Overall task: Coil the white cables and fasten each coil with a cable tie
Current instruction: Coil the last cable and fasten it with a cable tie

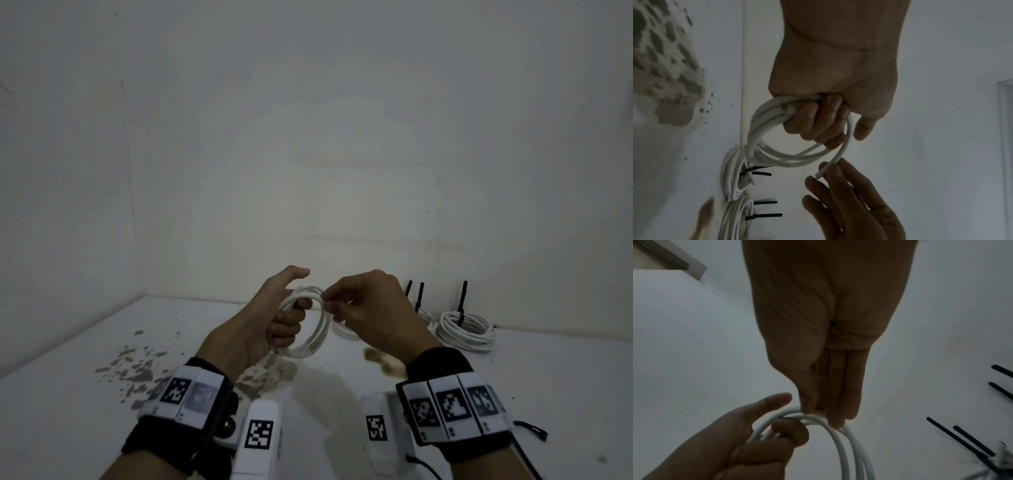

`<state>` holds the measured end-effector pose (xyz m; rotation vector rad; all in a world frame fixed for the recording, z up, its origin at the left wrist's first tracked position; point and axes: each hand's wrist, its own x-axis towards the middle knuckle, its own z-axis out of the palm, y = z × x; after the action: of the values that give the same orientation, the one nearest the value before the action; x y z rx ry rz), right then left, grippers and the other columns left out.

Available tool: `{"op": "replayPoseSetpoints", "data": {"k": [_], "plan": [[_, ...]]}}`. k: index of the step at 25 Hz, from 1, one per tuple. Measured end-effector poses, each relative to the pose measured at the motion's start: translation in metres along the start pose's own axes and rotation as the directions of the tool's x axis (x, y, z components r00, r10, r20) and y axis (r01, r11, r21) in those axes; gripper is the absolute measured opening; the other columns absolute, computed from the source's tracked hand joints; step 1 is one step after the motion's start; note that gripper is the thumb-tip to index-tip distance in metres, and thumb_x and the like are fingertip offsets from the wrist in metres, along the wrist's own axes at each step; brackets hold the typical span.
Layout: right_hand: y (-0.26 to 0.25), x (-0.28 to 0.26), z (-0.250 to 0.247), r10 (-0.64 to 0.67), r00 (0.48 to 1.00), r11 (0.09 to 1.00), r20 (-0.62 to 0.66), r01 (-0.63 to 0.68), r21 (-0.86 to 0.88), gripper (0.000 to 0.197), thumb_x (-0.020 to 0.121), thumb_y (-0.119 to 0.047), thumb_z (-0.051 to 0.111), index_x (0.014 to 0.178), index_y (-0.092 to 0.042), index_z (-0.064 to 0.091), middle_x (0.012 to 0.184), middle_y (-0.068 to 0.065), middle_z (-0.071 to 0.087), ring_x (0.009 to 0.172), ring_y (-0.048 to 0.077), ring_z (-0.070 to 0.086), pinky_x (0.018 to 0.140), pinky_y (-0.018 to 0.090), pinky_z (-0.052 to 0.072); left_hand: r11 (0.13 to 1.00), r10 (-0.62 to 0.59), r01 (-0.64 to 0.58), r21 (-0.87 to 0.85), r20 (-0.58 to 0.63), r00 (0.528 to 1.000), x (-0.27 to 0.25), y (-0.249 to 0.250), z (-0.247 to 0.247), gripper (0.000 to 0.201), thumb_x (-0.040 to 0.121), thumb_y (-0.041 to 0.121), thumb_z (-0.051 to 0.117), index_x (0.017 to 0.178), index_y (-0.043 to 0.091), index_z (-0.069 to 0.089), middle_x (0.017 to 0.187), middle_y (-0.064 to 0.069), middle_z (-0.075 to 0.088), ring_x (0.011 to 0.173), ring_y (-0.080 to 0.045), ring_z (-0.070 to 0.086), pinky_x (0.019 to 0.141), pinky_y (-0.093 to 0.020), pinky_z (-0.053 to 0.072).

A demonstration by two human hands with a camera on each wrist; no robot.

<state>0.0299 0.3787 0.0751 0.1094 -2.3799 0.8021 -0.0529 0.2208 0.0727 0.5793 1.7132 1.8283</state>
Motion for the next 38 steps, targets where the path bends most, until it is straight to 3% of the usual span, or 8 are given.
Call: {"op": "replayPoseSetpoints", "data": {"k": [4, 9, 19, 23, 25, 28, 31, 38], "plan": [[0.001, -0.001, 0.004, -0.033, 0.999, 0.997, 0.000, 0.033, -0.063, 0.004, 0.085, -0.023, 0.076, 0.089, -0.025, 0.078, 0.081, -0.016, 0.073, 0.071, 0.002, 0.066, 0.087, 0.031, 0.050, 0.996, -0.034, 0.031, 0.078, 0.038, 0.999, -0.004, -0.001, 0.005, 0.050, 0.088, 0.054, 0.054, 0.056, 0.021, 0.035, 0.046, 0.005, 0.015, 0.038, -0.011, 0.009, 0.046, -0.025, 0.006], [0.003, -0.004, 0.000, -0.022, 1.000, 1.000, 0.004, 0.022, -0.021, 0.006, 0.084, -0.029, 0.077, 0.089, -0.032, 0.078, 0.094, -0.009, 0.066, 0.082, 0.005, 0.059, 0.070, 0.015, 0.042, 0.991, -0.056, 0.049, 0.123, 0.049, 0.997, -0.005, -0.001, 0.001, 0.057, 0.085, 0.067, 0.053, 0.056, 0.023, 0.032, 0.048, 0.005, 0.014, 0.040, -0.011, 0.009, 0.042, -0.023, 0.008], [0.005, 0.001, 0.014, -0.082, 0.993, 0.996, -0.082, 0.078, -0.048, 0.018, 0.094, -0.015, 0.060, 0.095, -0.021, 0.077, 0.089, -0.010, 0.075, 0.081, 0.006, 0.066, 0.079, 0.032, 0.055, 0.962, -0.108, 0.068, 0.266, 0.135, 0.985, -0.012, -0.001, 0.002, 0.065, 0.080, 0.081, 0.041, 0.060, 0.022, 0.026, 0.053, 0.003, 0.015, 0.046, -0.013, 0.008, 0.047, -0.027, 0.008], [0.000, -0.005, 0.000, 0.115, 0.972, 0.938, 0.205, -0.175, 0.300, 0.029, 0.098, -0.013, 0.045, 0.100, -0.015, 0.075, 0.091, 0.001, 0.076, 0.090, 0.016, 0.072, 0.088, 0.041, 0.058, 0.983, -0.077, 0.063, 0.171, 0.081, 0.994, -0.010, 0.002, -0.002, 0.061, 0.082, 0.070, 0.054, 0.053, 0.021, 0.033, 0.047, 0.006, 0.018, 0.038, -0.010, 0.011, 0.040, -0.022, 0.010], [-0.002, -0.007, -0.002, 0.144, 0.948, 0.905, 0.284, -0.242, 0.350, 0.017, 0.098, -0.019, 0.054, 0.105, -0.017, 0.069, 0.094, 0.003, 0.076, 0.089, 0.017, 0.071, 0.088, 0.040, 0.056, 0.992, -0.079, 0.074, 0.099, 0.051, 0.996, -0.007, 0.003, -0.003, 0.059, 0.083, 0.067, 0.056, 0.052, 0.020, 0.037, 0.045, 0.006, 0.018, 0.035, -0.009, 0.012, 0.038, -0.019, 0.011], [-0.001, -0.006, 0.002, 0.164, 0.946, 0.919, 0.281, -0.250, 0.305, 0.020, 0.088, -0.016, 0.074, 0.104, -0.012, 0.064, 0.089, 0.003, 0.078, 0.076, 0.013, 0.070, 0.080, 0.037, 0.055, 0.995, -0.067, 0.066, 0.081, 0.007, 0.998, -0.006, 0.002, -0.001, 0.055, 0.083, 0.059, 0.062, 0.051, 0.018, 0.045, 0.044, 0.006, 0.020, 0.035, -0.008, 0.013, 0.038, -0.020, 0.012], [0.002, -0.007, 0.007, 0.208, 0.948, 0.879, 0.242, -0.290, 0.379, 0.013, 0.093, -0.013, 0.068, 0.102, -0.004, 0.066, 0.090, 0.008, 0.077, 0.081, 0.019, 0.075, 0.076, 0.037, 0.057, 0.996, -0.031, 0.031, 0.084, 0.001, 1.000, -0.007, 0.002, 0.005, 0.041, 0.085, 0.042, 0.066, 0.058, 0.017, 0.046, 0.047, 0.006, 0.020, 0.039, -0.009, 0.012, 0.040, -0.021, 0.011], [0.008, -0.004, 0.010, 0.323, 0.843, 0.541, 0.430, -0.538, 0.647, 0.018, 0.096, -0.010, 0.061, 0.105, 0.004, 0.068, 0.077, 0.010, 0.066, 0.065, 0.022, 0.064, 0.068, 0.033, 0.055, 0.970, 0.058, -0.023, 0.242, -0.140, 0.988, 0.001, -0.002, 0.004, 0.026, 0.084, 0.013, 0.061, 0.063, 0.016, 0.046, 0.052, 0.005, 0.025, 0.044, -0.011, 0.019, 0.044, -0.024, 0.019]]}}
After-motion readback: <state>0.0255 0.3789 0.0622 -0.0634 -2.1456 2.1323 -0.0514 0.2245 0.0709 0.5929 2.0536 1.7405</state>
